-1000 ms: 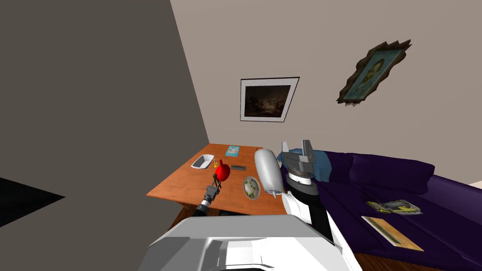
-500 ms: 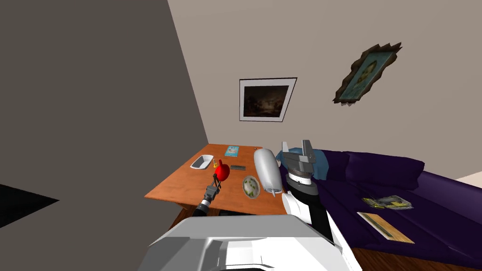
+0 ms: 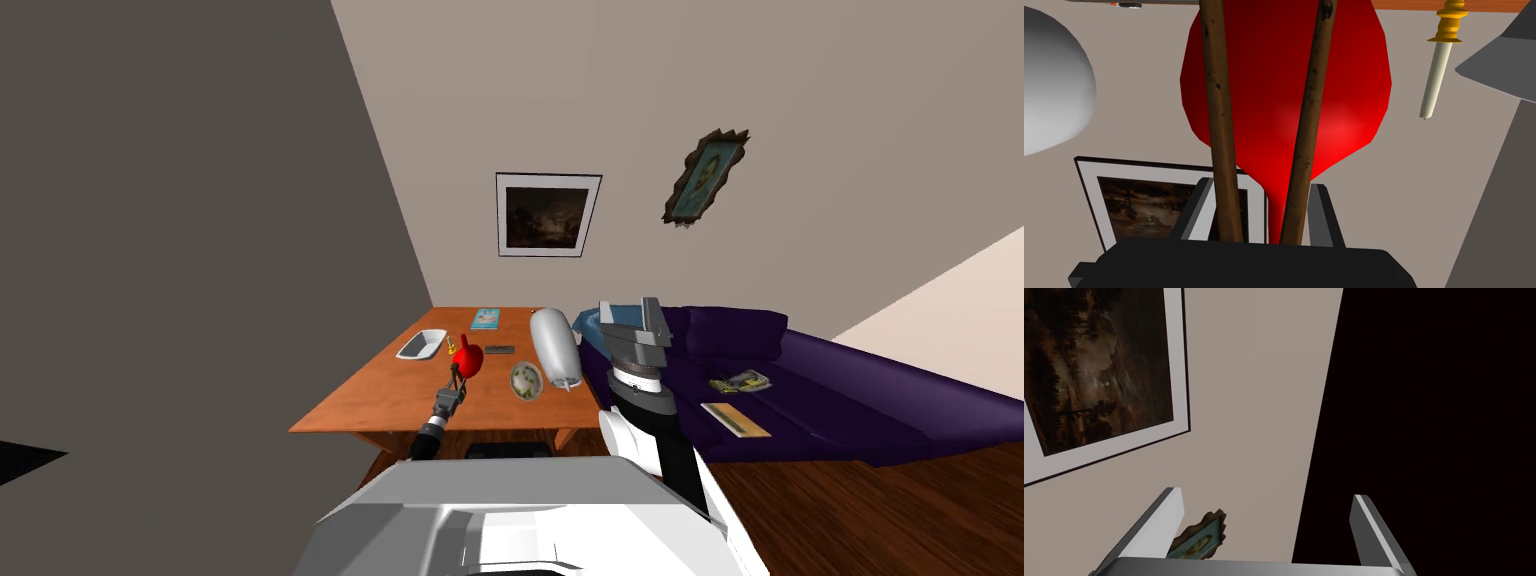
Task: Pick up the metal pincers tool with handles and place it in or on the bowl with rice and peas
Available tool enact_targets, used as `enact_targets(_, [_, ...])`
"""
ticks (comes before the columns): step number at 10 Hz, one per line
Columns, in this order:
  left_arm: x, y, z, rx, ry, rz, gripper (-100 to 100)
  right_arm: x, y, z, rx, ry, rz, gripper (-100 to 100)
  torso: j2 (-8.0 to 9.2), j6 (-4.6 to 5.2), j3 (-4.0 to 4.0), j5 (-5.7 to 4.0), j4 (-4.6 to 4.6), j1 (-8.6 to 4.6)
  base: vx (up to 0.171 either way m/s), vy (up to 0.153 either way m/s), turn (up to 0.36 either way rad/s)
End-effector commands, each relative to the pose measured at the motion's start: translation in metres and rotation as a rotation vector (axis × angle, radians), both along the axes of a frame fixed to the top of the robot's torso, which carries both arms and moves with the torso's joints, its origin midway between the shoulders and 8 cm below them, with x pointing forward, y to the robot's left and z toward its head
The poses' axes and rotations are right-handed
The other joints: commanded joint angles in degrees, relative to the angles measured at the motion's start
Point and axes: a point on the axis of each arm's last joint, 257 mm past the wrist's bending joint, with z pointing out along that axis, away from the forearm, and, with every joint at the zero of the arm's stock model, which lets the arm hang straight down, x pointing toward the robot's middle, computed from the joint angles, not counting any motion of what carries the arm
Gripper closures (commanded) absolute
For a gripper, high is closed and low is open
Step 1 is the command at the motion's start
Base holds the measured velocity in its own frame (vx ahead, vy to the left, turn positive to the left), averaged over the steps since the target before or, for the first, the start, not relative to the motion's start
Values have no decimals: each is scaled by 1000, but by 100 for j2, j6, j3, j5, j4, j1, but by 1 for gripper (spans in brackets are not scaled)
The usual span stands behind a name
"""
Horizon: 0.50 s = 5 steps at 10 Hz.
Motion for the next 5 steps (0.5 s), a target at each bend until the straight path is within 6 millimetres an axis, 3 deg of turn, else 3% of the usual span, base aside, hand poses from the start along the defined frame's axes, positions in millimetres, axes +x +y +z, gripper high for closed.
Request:
enact_targets(1, [6,10,-2,-1,3,33,100,0,0,0,0,0,0,0,0,0,0,0,0,0,-92,27,-268])
enact_targets(5, [25,34,-3,7,9,107,100,0,0,0,0,0,0,0,1,-9,-7,9,-15,18,-116,20,-169])
